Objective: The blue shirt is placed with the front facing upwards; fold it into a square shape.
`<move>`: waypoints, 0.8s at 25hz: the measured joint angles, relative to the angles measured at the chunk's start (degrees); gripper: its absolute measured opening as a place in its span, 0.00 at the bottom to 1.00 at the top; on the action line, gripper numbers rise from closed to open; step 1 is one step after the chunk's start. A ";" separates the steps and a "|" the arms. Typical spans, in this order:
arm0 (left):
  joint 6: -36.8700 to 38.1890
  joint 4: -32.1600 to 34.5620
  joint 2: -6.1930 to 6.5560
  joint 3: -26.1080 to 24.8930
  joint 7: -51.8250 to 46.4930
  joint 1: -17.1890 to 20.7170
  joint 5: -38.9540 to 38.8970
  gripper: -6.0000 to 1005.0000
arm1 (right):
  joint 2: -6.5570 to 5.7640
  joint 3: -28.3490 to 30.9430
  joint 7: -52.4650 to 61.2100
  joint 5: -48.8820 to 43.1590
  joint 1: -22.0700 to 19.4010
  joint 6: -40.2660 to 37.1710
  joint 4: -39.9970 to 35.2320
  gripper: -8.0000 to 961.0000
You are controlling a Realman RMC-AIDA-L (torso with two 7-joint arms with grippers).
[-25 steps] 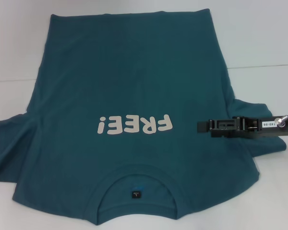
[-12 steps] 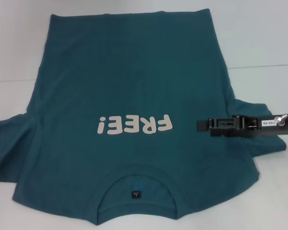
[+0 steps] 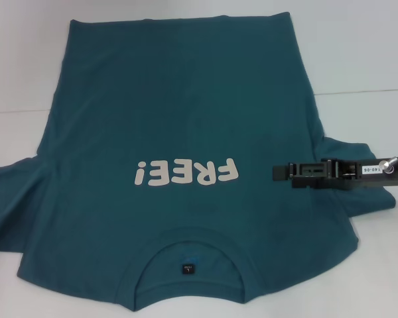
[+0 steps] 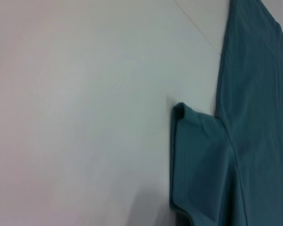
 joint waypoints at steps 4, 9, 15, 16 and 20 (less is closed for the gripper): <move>0.01 -0.25 -0.27 0.73 0.11 -0.27 0.00 0.75 | 0.00 0.00 -0.01 0.00 -0.19 0.01 0.00 0.95; -1.00 -0.85 -0.56 2.52 0.08 -0.53 0.01 0.75 | 0.00 0.00 -0.09 0.00 -0.28 0.09 0.00 0.95; -1.72 -2.21 -0.72 3.53 0.10 -1.70 0.03 0.75 | 0.00 0.00 -0.27 0.00 -0.33 0.11 0.00 0.95; -1.74 -2.32 -0.74 3.91 0.16 -1.92 0.03 0.75 | 0.00 0.00 -0.30 0.00 -0.36 0.11 0.00 0.95; -2.46 -2.43 -0.57 6.56 -0.49 -3.14 0.90 0.73 | 0.00 0.01 -0.40 0.00 -0.47 0.17 0.00 0.95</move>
